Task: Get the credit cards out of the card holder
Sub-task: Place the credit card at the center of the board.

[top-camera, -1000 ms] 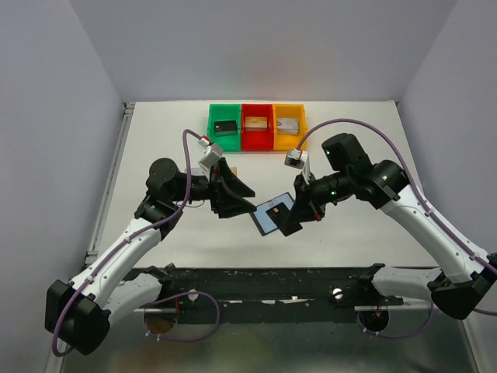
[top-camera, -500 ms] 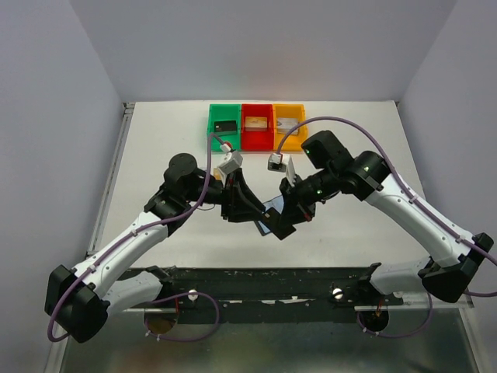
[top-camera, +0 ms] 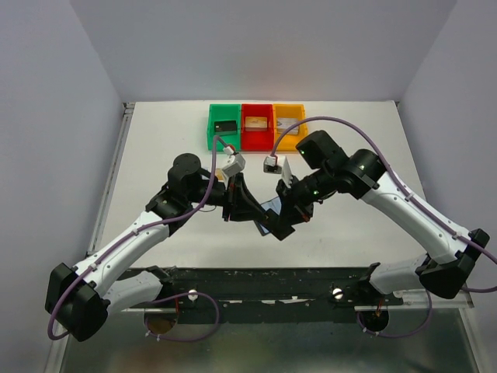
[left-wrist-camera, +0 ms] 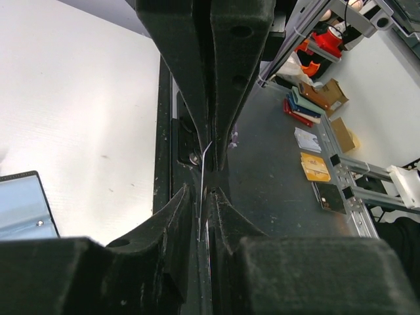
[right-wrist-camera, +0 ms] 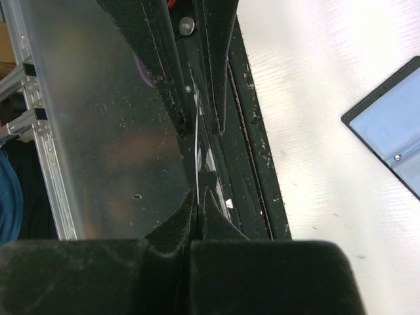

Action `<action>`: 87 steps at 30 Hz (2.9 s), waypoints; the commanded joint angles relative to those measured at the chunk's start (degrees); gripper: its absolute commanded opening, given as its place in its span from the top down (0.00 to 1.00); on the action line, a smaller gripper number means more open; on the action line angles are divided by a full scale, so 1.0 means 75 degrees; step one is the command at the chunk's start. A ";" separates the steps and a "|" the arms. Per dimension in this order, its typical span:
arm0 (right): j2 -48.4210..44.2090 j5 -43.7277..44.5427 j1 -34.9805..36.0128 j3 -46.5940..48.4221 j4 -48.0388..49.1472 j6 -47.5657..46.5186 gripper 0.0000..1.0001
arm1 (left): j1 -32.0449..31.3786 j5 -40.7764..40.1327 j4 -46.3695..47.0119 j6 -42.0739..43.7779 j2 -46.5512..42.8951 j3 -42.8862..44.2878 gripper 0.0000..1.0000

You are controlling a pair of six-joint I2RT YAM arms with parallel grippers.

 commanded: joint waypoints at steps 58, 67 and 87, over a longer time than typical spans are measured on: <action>-0.4261 0.7472 -0.0229 -0.3354 0.4972 0.2934 0.30 | 0.1587 -0.5363 0.1259 -0.2236 0.0166 -0.1129 1.00; -0.4251 0.6089 -0.0229 -0.4727 0.5442 0.3732 0.32 | 0.1939 -0.5425 0.1307 -0.2859 0.1911 -0.0603 1.00; -0.3736 0.5304 -0.0229 -0.4939 0.5326 0.3697 0.32 | 0.2220 -0.4943 0.1342 -0.2800 0.5662 0.1460 1.00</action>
